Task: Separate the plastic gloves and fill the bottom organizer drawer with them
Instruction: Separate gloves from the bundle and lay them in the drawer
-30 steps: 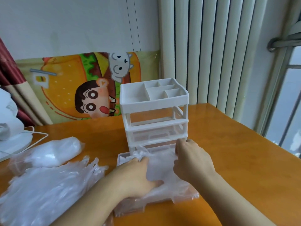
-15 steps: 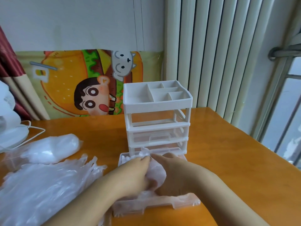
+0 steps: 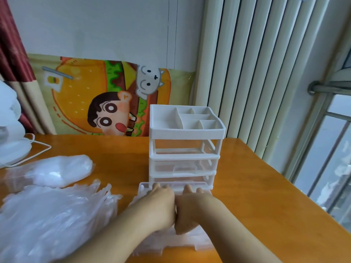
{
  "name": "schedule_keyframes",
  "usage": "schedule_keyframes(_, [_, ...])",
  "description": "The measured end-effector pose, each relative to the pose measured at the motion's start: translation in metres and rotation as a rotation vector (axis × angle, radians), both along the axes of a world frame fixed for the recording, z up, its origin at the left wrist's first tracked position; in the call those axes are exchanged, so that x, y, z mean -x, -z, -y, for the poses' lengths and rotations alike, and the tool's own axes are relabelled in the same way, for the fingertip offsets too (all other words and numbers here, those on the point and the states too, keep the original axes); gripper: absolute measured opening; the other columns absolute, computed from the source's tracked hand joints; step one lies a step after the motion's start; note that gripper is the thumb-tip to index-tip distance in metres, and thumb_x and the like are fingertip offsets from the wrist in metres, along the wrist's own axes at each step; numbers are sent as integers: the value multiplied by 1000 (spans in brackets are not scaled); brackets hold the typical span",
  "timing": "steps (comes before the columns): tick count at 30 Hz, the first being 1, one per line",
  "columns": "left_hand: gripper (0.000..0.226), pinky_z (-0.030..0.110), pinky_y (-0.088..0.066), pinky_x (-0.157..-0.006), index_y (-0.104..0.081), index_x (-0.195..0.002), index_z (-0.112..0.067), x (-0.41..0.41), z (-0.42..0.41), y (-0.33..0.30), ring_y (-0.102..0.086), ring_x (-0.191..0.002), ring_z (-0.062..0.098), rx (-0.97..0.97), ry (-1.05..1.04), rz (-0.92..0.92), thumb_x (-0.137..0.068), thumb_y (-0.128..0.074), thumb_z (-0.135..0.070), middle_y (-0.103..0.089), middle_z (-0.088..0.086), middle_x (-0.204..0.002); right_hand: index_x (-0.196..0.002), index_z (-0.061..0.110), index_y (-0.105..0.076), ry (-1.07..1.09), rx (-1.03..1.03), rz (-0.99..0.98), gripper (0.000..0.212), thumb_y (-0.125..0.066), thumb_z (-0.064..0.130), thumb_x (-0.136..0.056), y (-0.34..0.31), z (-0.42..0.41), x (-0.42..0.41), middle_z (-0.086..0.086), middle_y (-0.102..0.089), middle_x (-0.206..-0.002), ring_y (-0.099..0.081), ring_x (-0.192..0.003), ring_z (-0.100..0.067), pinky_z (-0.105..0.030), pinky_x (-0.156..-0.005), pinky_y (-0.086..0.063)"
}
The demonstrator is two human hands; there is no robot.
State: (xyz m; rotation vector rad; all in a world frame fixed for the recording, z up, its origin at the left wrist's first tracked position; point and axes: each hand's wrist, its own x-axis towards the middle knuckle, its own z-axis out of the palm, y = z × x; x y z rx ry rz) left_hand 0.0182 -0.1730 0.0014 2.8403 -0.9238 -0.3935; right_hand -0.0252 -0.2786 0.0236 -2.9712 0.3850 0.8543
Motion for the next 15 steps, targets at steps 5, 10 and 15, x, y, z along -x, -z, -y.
schedule_keyframes(5, [50, 39, -45, -105, -36, -145, -6, -1, 4, 15, -50, -133, 32, 44, -104, 0, -100, -51, -22, -40, 15, -149, -159, 62, -4, 115, -207, 190, 101, -69, 35, -87, 17, 13, 17, -1, -17, -164, -10, -152, -36, -54, -119, -35])
schedule_keyframes(10, [61, 42, -46, -109, -29, -151, -1, -2, 2, 11, -46, -137, 36, 11, -101, -41, -96, -55, -9, -31, 18, -155, -163, 50, -16, 219, -352, 294, 103, -80, 39, -83, 14, 17, 27, 5, -18, -167, -27, -152, -26, -42, -116, -45])
schedule_keyframes(15, [84, 50, -34, -117, -7, -163, -6, 7, -5, 6, -25, -152, 42, -16, -62, -2, -94, -53, 7, -7, 17, -170, -151, 30, -51, 212, -295, 593, 60, -69, 23, -94, 14, 15, 32, 12, -44, -158, -59, -105, -6, -8, -71, -45])
